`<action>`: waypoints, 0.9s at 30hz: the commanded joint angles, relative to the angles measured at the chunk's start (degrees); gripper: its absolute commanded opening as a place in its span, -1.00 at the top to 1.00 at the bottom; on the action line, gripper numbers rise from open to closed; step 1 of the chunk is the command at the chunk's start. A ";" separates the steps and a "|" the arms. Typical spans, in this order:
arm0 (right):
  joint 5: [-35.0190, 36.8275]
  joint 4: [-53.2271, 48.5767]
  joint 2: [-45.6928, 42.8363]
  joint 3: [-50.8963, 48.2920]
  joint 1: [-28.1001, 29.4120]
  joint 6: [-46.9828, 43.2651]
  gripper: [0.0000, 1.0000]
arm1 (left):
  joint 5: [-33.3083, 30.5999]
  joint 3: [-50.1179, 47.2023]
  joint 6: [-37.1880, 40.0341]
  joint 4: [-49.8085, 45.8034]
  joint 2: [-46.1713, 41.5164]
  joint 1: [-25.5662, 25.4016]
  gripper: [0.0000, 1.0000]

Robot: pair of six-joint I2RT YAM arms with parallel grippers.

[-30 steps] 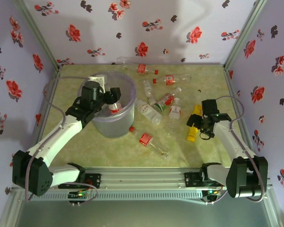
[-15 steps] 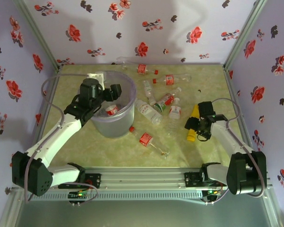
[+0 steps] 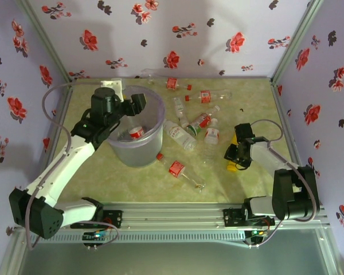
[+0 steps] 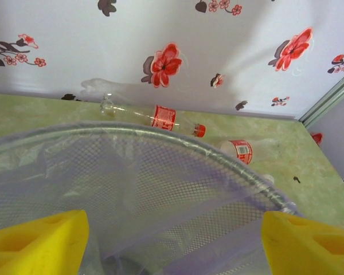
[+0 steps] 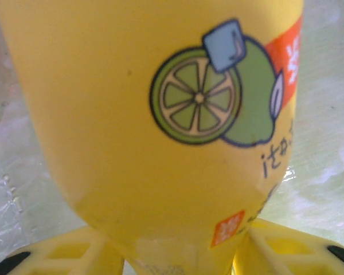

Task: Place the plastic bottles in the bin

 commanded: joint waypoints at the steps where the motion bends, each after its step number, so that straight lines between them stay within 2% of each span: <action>1: 1.28 0.09 -0.11 -0.51 0.38 -0.85 0.10 | -1.86 2.64 0.23 -0.32 -3.34 -0.24 -0.59; 6: 2.07 -4.10 -4.32 2.58 0.34 -4.70 0.33 | -0.41 4.90 -1.82 0.64 -4.70 -0.37 -0.57; 10: 3.01 -8.12 -9.44 6.77 0.38 -7.32 0.49 | 2.24 7.98 -2.61 -0.96 -2.52 -1.16 -0.59; 14: 1.67 -9.61 -13.19 10.86 0.33 -8.94 0.74 | 4.04 11.04 -4.53 -1.88 0.19 -2.50 -0.65; 20: -10.53 -2.81 -13.68 14.96 2.53 -11.09 0.75 | 8.49 15.78 -6.46 -1.63 4.64 -5.95 -0.74; 23: -21.11 3.53 -13.91 15.81 5.31 -13.47 0.74 | 16.25 19.10 -8.25 -1.39 8.35 -6.99 -0.87; 27: -29.80 8.97 -13.77 17.22 8.59 -14.66 0.75 | 24.32 22.29 -10.49 0.60 13.36 -8.94 -0.99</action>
